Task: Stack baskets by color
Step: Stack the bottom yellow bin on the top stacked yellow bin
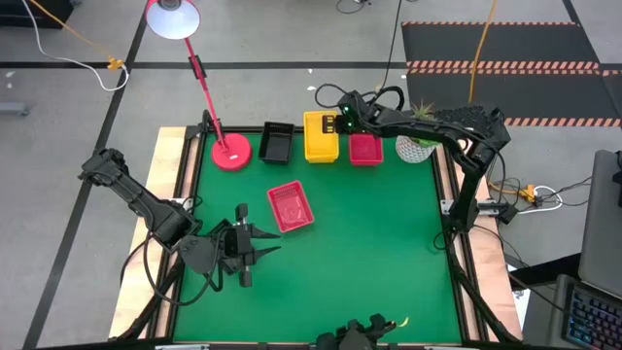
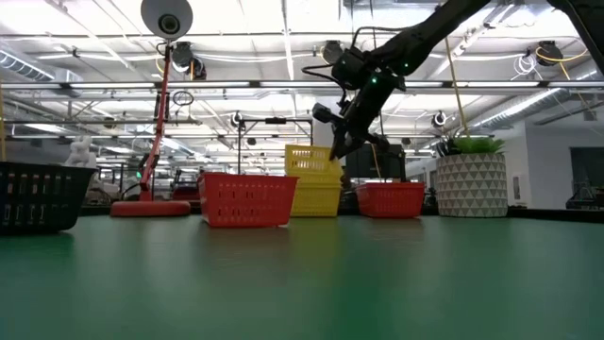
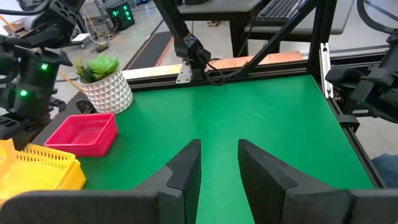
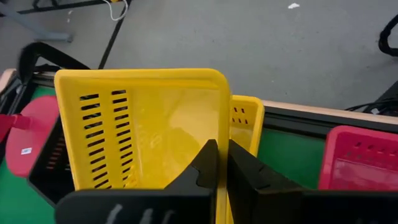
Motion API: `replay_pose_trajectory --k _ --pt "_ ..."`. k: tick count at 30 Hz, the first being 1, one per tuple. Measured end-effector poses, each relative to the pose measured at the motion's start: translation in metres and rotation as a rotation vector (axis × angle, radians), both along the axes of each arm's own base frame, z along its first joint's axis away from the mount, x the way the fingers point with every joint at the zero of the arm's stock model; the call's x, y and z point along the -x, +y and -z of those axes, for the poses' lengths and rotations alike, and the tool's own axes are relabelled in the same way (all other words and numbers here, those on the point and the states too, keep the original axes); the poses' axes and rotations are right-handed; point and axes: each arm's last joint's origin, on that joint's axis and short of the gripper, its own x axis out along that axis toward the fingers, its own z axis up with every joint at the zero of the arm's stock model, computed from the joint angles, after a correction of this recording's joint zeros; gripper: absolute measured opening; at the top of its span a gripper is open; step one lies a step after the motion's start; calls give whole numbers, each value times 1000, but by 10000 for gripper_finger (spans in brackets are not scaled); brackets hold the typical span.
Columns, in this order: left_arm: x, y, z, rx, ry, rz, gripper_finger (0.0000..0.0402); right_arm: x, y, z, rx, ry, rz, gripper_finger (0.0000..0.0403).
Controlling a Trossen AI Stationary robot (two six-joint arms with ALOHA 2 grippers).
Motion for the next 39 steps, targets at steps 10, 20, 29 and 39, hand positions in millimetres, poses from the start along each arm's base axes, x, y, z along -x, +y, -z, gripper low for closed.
replay_pose_trajectory --k 10,20,29,39 --pt "0 0 0 -3 4 0 108 0 0 3 25 -3 -15 32" --pt "0 0 0 -2 4 0 108 0 -1 3 43 14 -36 35" --pt "0 0 0 -2 4 0 108 0 -1 3 58 31 -54 36" --pt "0 0 0 -2 3 0 108 2 0 5 55 63 -71 36"
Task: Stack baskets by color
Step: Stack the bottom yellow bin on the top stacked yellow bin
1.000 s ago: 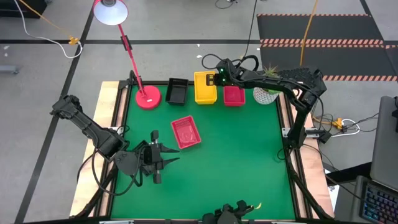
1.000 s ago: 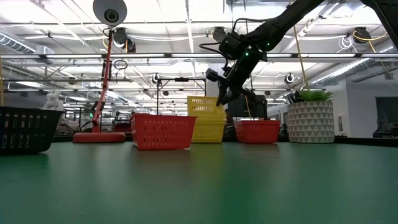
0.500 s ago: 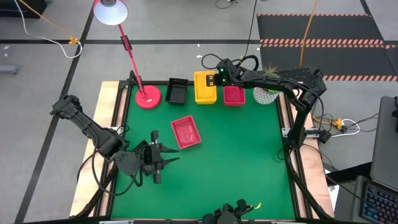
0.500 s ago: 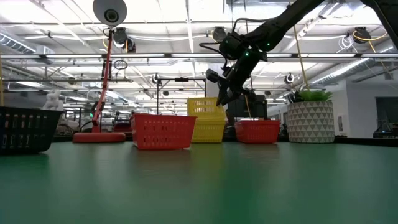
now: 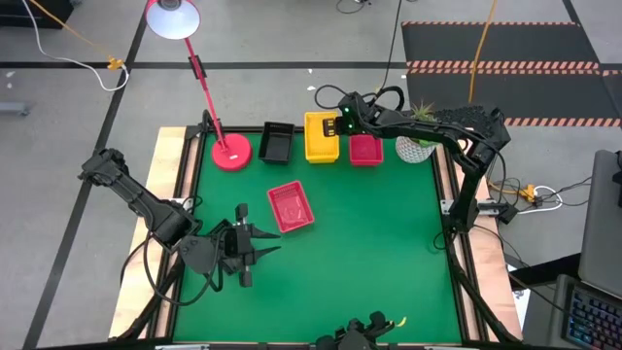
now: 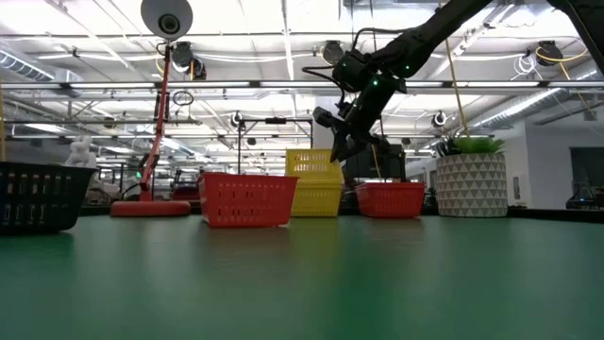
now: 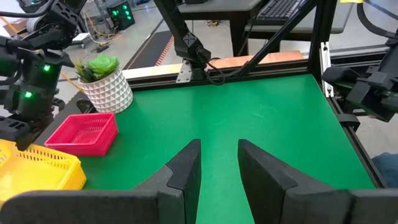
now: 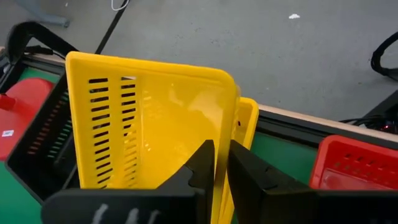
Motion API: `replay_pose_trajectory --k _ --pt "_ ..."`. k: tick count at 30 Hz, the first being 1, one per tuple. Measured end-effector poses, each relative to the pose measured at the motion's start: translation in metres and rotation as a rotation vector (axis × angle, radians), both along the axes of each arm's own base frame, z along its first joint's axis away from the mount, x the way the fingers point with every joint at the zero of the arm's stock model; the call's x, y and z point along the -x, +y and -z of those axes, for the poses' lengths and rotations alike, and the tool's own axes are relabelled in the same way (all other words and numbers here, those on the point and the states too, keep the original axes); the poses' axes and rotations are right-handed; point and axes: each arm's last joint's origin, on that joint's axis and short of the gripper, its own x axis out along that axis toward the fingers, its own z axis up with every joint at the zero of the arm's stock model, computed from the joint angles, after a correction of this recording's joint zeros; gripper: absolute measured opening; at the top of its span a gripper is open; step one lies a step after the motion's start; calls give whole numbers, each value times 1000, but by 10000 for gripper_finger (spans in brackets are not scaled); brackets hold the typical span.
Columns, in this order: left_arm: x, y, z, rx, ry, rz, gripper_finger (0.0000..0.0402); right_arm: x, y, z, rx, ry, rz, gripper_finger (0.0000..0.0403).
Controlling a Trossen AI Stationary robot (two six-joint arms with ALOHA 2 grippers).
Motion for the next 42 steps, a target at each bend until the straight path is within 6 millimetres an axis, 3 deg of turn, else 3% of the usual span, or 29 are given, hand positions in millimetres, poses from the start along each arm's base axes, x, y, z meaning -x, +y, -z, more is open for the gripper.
replay_pose_trajectory --k 14,29,33,39,42 --pt "0 0 0 0 0 0 108 1 -3 -1 45 20 -38 38" --pt "0 0 0 0 -1 0 108 -6 -7 17 34 37 -51 91" --pt "0 0 0 0 0 0 108 -6 -6 10 26 1 -80 82" --pt "0 0 0 0 0 -1 108 -4 -5 9 -4 0 -68 19" --pt "0 0 0 0 -1 -2 108 -4 -5 9 -1 -5 -68 9"
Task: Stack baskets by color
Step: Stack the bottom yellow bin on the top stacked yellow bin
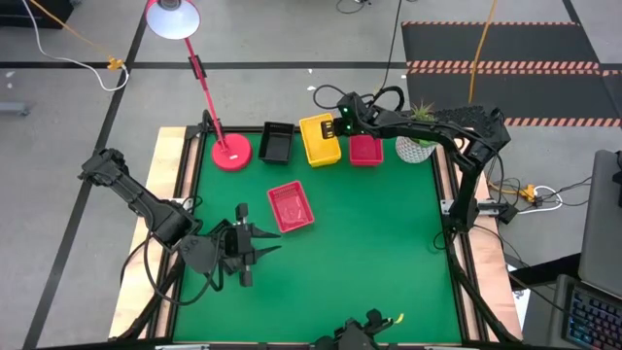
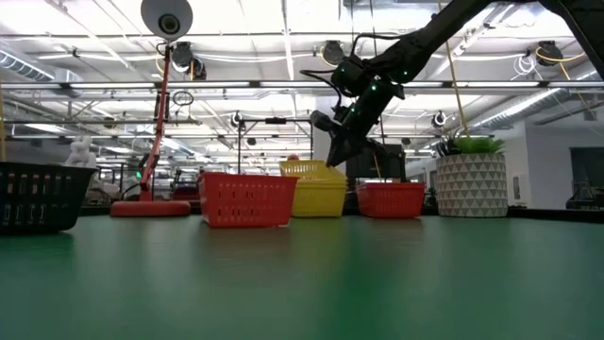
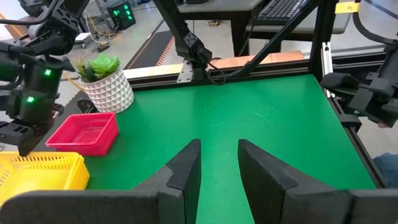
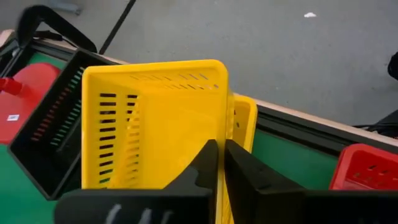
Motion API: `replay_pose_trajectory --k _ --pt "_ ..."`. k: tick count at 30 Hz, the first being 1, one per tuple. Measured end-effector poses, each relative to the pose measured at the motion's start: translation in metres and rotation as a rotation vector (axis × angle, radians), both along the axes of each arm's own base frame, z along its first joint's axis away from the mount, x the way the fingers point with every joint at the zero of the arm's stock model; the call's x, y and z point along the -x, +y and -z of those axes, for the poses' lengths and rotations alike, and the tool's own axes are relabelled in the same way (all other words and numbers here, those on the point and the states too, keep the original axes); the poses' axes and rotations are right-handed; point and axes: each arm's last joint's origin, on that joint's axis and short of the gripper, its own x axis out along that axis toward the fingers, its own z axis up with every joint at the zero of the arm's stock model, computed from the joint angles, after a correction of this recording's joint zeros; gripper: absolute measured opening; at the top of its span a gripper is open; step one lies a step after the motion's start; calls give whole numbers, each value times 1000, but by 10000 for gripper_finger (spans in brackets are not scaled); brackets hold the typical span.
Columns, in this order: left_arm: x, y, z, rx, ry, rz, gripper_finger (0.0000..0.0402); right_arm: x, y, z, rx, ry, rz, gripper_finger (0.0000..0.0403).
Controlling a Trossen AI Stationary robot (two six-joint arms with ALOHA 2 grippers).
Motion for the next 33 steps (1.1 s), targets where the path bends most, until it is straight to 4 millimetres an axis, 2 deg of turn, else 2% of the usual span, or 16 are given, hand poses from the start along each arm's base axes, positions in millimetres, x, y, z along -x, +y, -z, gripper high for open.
replay_pose_trajectory --k 7,26,33 --pt "0 0 0 0 0 -1 108 1 -2 -1 -34 -39 46 5" --pt "0 0 0 -1 1 -1 108 6 -12 -7 -188 -197 -9 1" --pt "0 0 0 -1 1 -1 108 11 -16 -7 -230 -213 34 0"
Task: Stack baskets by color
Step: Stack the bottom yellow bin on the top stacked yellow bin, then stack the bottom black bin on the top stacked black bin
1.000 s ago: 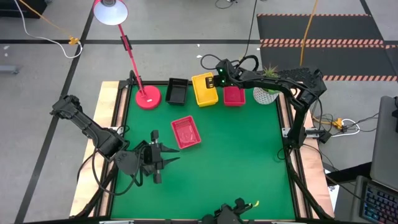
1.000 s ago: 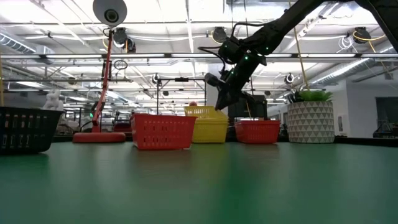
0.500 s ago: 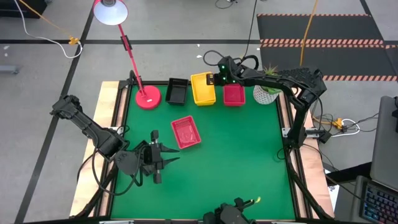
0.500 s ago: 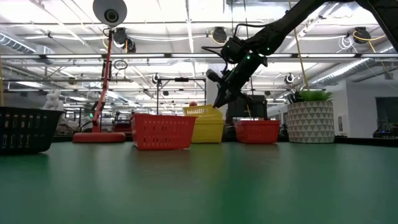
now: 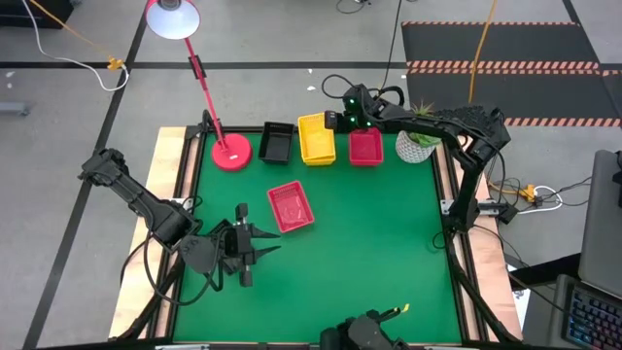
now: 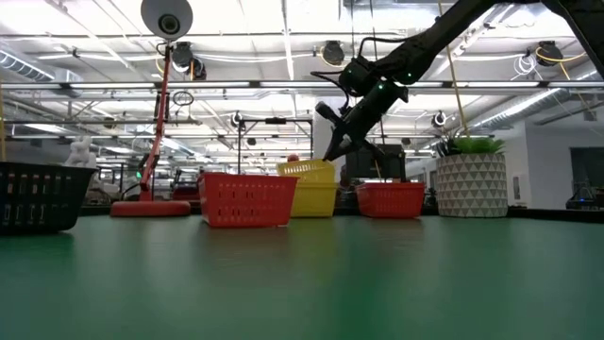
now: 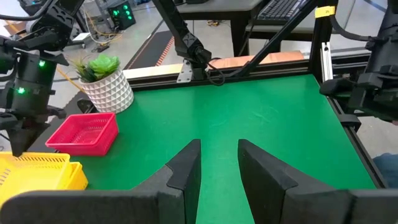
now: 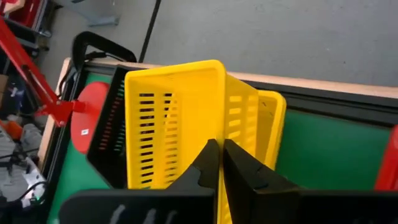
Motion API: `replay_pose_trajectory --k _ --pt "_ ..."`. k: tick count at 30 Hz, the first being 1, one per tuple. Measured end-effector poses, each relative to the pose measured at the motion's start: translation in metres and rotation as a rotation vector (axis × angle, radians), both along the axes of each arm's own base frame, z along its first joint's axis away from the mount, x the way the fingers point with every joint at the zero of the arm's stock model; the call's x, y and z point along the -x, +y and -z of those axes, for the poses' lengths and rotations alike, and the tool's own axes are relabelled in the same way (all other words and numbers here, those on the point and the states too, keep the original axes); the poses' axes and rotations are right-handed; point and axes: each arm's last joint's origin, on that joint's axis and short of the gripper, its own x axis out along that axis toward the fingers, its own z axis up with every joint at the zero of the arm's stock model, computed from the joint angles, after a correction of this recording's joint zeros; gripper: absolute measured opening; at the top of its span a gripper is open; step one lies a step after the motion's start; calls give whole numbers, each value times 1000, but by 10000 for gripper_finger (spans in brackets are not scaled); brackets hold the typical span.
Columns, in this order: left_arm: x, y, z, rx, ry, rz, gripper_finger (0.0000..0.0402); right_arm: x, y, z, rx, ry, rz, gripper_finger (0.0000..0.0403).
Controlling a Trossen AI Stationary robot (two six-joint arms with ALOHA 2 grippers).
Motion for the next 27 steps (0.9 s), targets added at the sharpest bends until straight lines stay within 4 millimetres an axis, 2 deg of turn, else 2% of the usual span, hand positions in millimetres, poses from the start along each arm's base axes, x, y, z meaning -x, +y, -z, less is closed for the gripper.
replay_pose_trajectory --k 13,27 --pt "0 0 0 5 -1 -2 108 6 4 7 -49 101 20 5" --pt "0 0 0 6 -1 -2 108 4 6 7 -2 137 34 100"
